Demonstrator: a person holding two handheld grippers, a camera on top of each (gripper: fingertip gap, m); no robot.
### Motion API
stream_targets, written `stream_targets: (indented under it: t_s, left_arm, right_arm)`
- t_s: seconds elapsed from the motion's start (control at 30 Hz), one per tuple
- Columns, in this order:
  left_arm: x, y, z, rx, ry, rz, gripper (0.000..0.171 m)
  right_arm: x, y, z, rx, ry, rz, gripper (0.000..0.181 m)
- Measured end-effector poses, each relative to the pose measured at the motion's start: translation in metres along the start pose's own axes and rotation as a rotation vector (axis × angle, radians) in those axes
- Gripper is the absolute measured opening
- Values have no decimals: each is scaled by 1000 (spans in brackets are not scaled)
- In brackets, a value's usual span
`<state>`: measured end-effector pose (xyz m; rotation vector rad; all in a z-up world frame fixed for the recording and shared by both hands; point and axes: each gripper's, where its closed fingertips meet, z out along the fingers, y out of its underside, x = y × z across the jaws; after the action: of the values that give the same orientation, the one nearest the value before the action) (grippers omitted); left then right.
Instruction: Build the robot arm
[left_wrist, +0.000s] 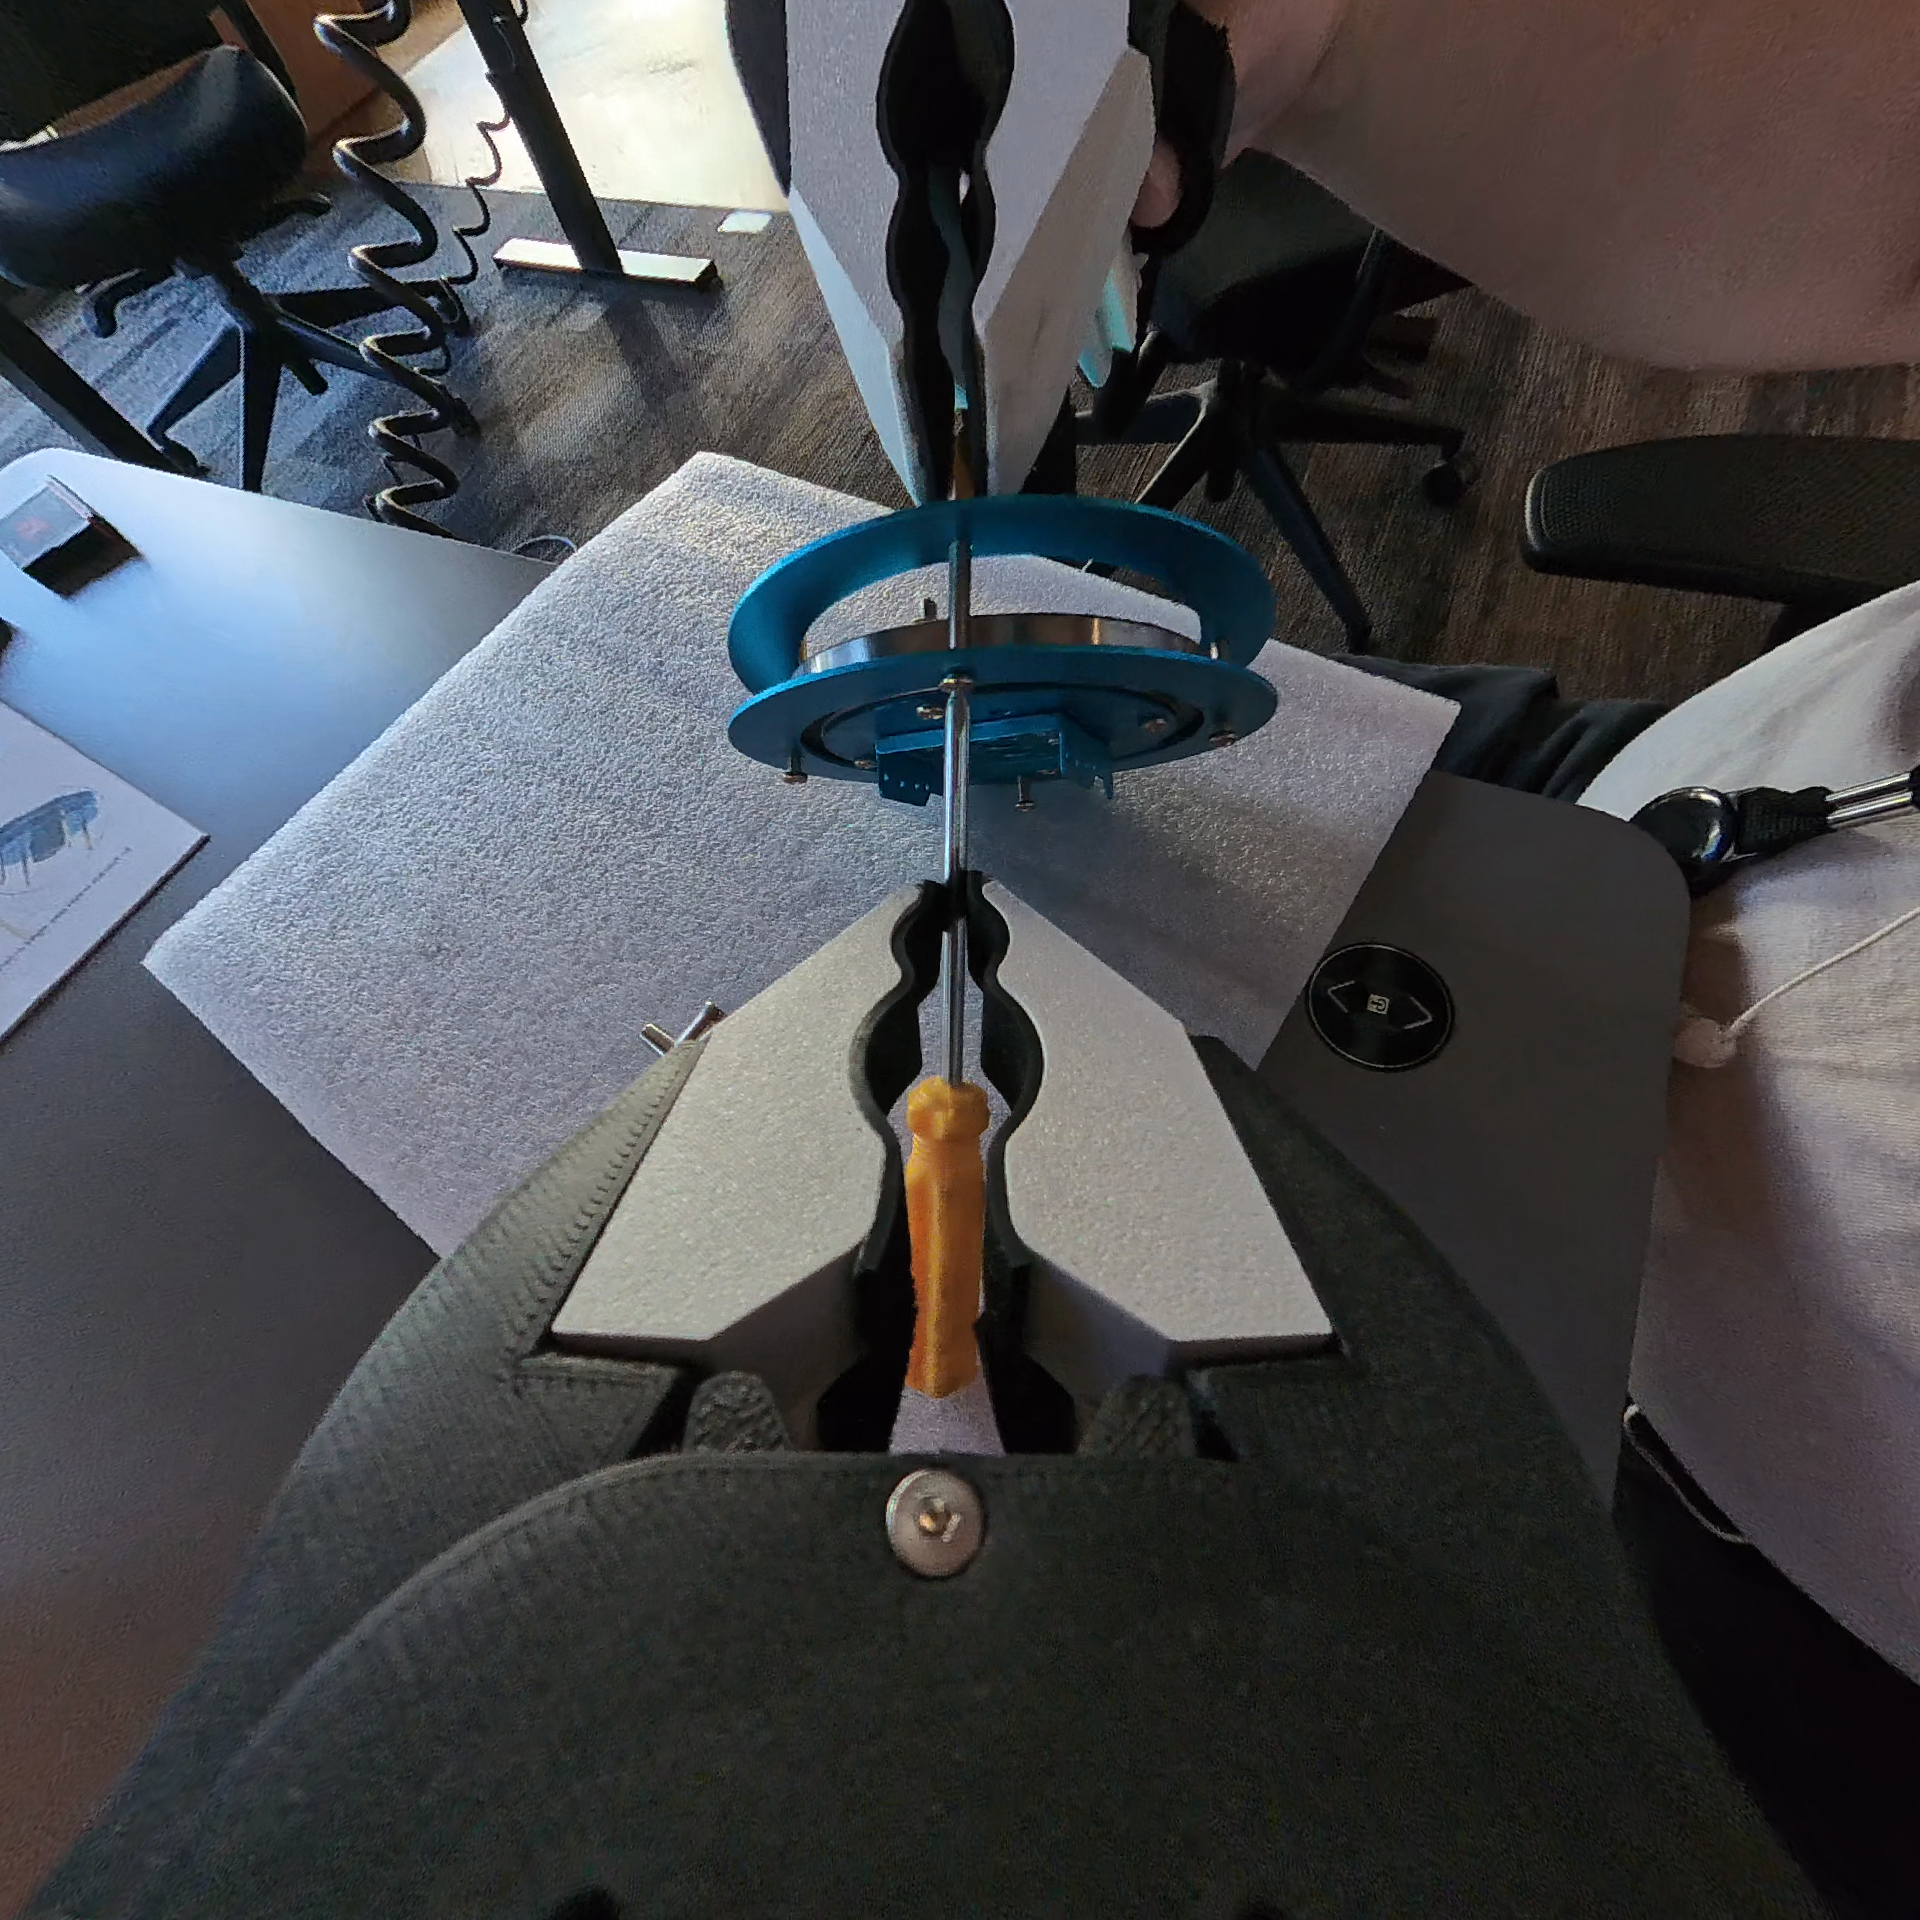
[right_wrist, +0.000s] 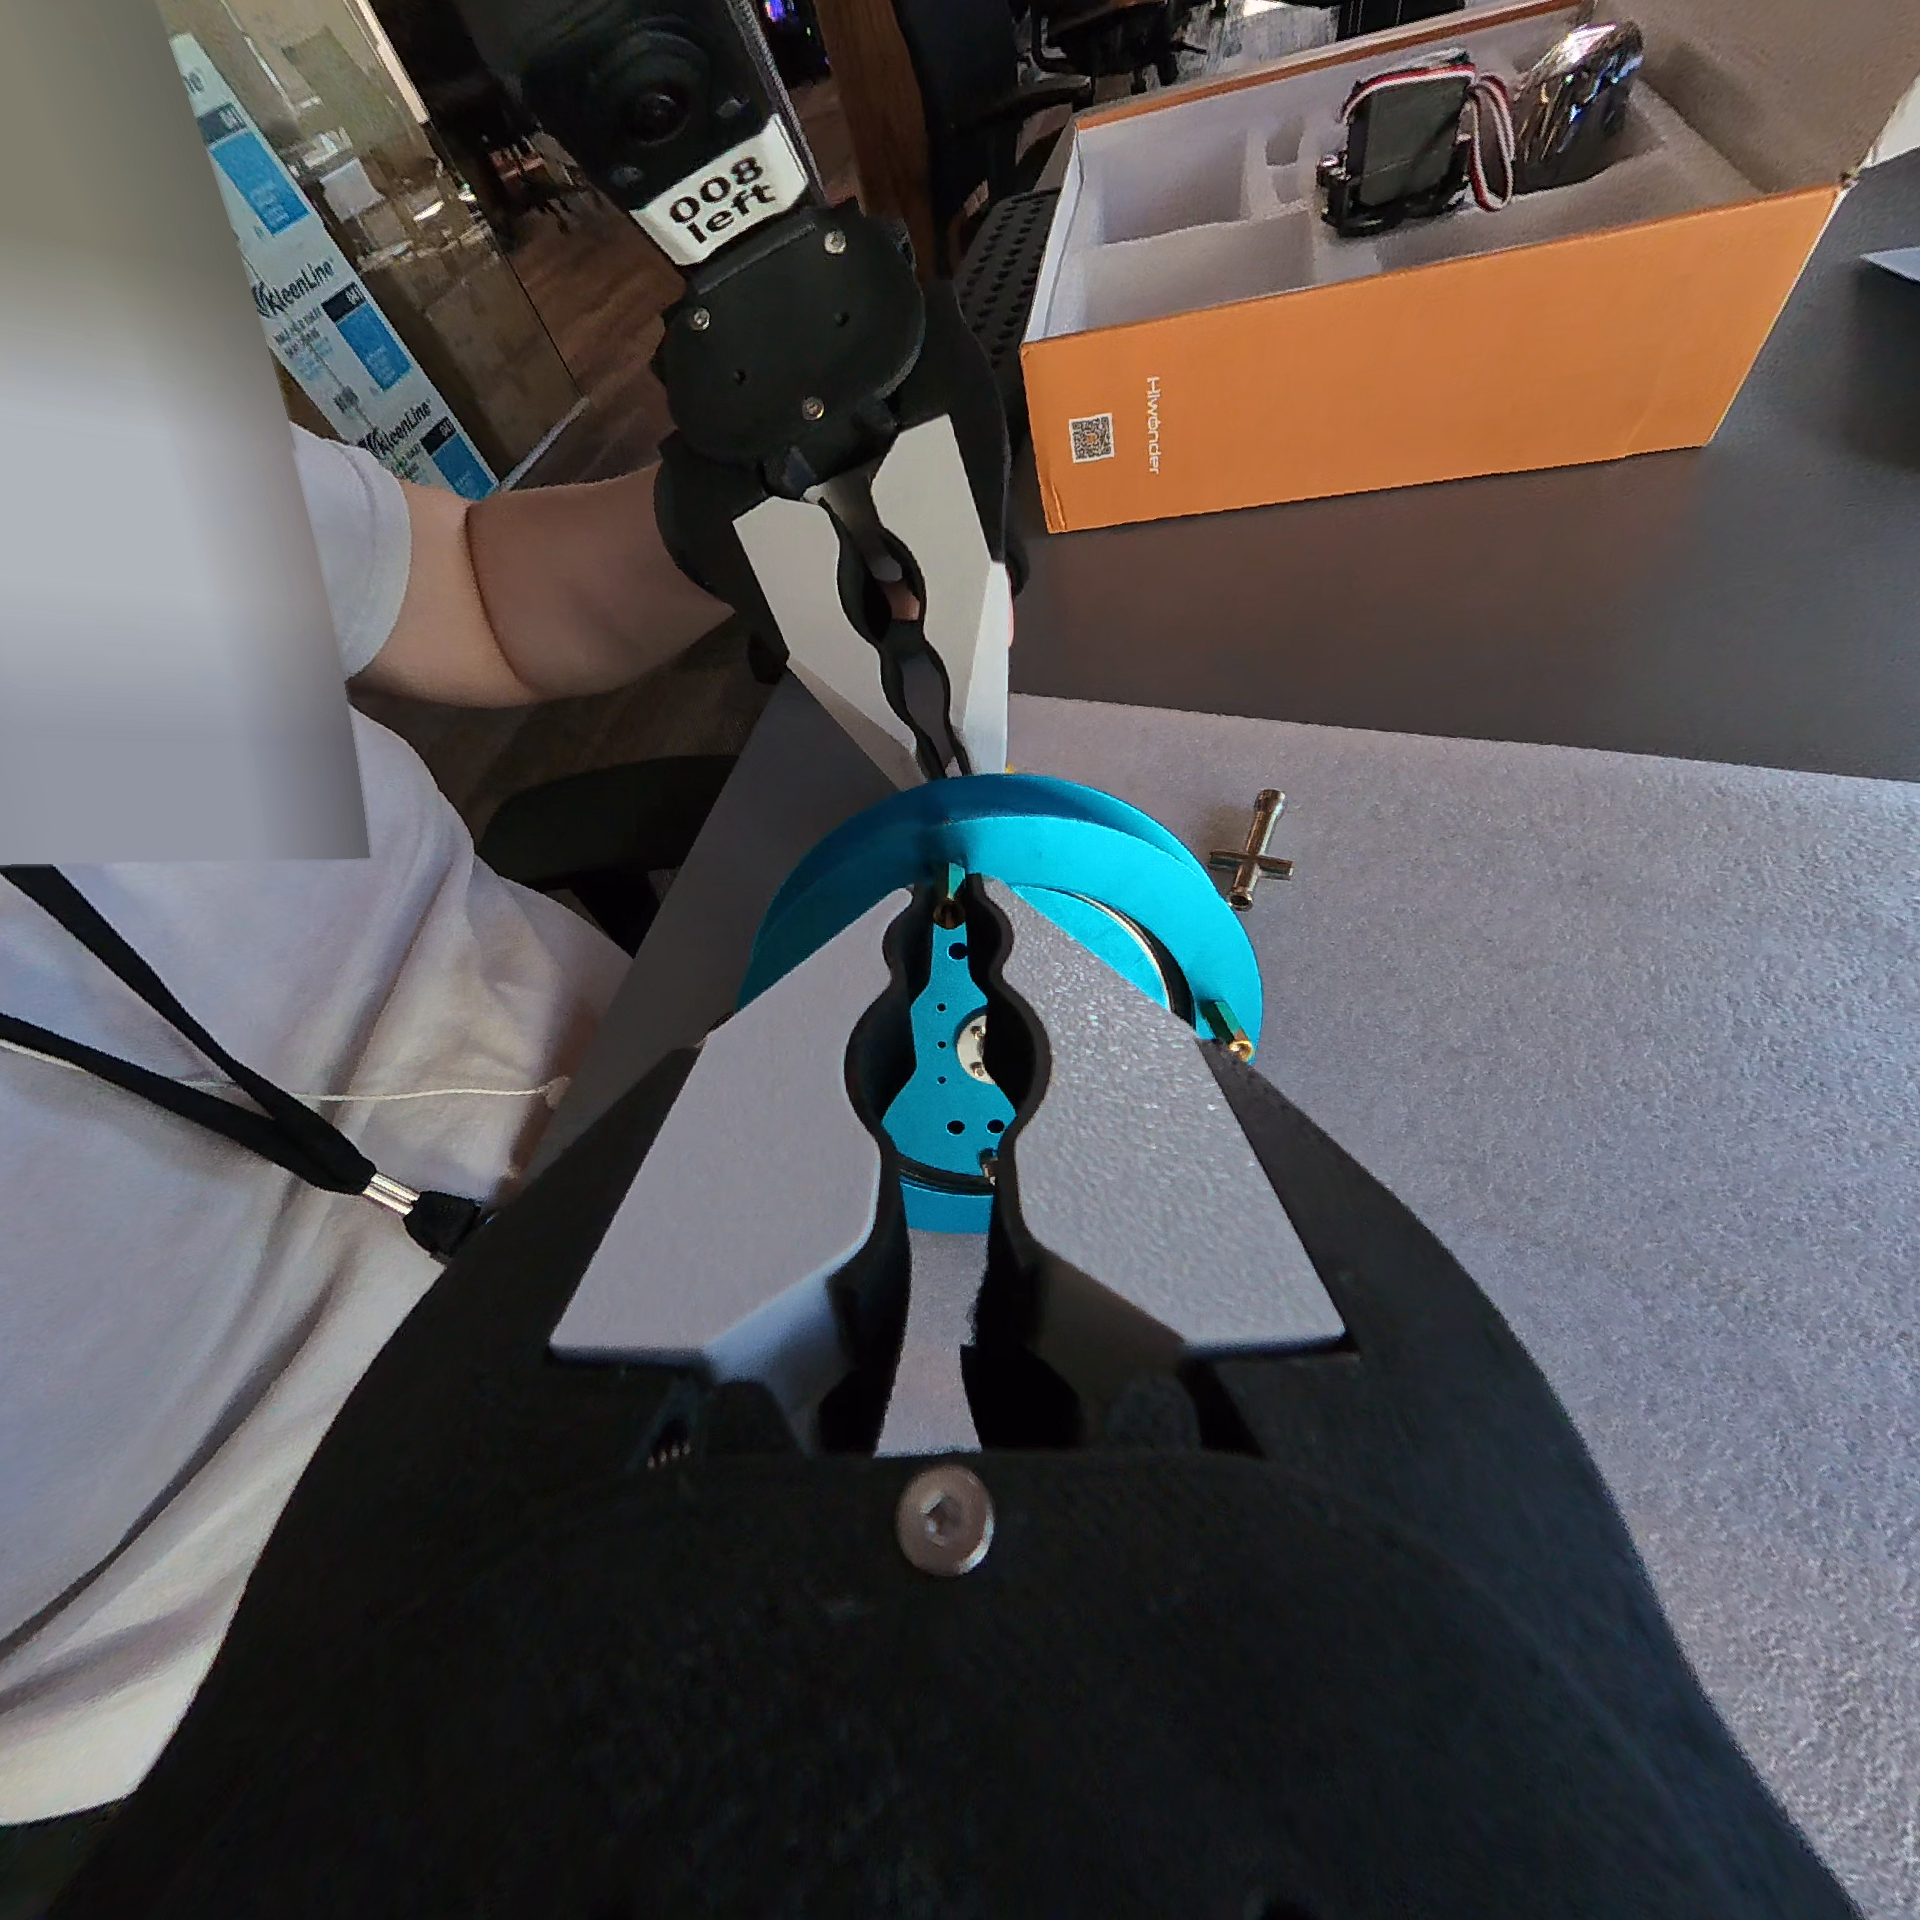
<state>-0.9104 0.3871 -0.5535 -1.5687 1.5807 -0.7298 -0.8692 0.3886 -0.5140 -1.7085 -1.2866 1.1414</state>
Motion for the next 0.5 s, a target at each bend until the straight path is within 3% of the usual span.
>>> stream_targets:
  t_s: [0.33,0.5]
  left_arm:
    - [1,0,-1,107,44,-71,3]
    - [2,6,0,93,83,-106,4]
  right_arm:
    - [-1,0,2,-33,8,-9,4]
    - [-3,0,4,-46,5,-14,4]
